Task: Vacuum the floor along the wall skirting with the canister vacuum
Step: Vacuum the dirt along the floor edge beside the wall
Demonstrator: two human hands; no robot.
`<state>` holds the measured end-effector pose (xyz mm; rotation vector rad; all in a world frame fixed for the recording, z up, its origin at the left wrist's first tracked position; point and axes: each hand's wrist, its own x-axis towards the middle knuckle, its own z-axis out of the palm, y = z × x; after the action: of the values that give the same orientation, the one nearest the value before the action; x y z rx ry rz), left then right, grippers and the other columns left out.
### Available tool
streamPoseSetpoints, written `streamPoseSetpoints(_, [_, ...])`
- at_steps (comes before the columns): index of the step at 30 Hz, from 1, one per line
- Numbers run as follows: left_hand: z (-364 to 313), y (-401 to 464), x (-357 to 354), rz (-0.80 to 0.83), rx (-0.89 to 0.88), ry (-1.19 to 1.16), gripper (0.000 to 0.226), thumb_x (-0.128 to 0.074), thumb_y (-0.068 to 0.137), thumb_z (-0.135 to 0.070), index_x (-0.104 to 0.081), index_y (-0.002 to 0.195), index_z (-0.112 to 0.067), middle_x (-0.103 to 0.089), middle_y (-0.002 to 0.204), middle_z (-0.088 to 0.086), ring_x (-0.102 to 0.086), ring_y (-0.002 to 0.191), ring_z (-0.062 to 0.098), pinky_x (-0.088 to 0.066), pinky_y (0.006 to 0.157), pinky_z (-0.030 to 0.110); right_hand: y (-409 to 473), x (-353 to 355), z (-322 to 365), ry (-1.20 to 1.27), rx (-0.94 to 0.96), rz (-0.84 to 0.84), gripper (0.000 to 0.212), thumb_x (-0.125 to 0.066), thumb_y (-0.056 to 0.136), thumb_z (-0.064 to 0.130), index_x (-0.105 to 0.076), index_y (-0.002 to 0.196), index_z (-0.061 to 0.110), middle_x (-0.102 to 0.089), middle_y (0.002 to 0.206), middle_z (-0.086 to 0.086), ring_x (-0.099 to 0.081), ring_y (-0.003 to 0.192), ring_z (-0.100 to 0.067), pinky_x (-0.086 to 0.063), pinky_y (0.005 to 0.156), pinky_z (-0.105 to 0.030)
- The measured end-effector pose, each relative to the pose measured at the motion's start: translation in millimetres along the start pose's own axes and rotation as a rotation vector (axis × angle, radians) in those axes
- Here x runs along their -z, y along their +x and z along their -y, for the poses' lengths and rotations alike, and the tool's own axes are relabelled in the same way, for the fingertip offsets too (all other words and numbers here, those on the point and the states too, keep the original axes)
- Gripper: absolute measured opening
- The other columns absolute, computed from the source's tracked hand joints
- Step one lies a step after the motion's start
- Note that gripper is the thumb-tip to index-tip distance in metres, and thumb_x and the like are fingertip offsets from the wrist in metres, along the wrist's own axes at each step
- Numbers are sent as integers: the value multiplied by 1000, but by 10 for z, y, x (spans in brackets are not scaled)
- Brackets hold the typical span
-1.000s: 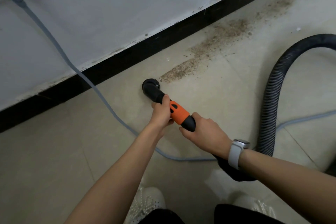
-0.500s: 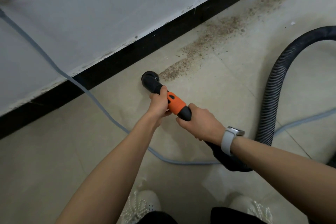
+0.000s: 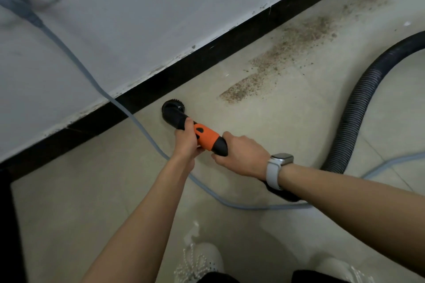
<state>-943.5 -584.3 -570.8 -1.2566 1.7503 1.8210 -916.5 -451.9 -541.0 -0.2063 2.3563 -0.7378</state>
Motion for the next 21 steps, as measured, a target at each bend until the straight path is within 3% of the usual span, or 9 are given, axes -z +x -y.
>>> streamPoseSetpoints(3, [-189,159,43,4,-9,-18,50,-36,101,-39,-37,137,-4,-54,127,17,-55,99,24,-47,78,38,226,80,99,-79,44,-57,25,-53,91,37,-38,96,17,-51,82,-3,-50,69,-26,-36,59,-30])
streamPoseSetpoints(6, [-323,255,-34,62,-6,10,49,-35,101,-39,-38,136,-4,-54,125,15,-55,99,24,-47,80,39,332,159,78,-93,20,-110,26,-53,91,37,-43,101,15,-52,82,-3,-51,70,-27,-38,60,-31])
streamPoseSetpoints(11, [-393,302,-376,144,-5,93,51,-33,101,-42,-36,137,-6,-55,120,11,-56,89,19,-48,76,38,332,237,-150,-4,-57,-137,24,-53,92,37,-38,94,18,-51,77,-2,-54,70,-28,-42,60,-33])
streamPoseSetpoints(21, [-119,63,-380,110,-13,133,51,-34,101,-39,-29,141,-7,-54,122,12,-55,96,23,-50,67,36,-54,115,-184,68,-101,-100,26,-54,91,38,-38,95,18,-62,92,-10,-60,82,-33,-45,65,-34])
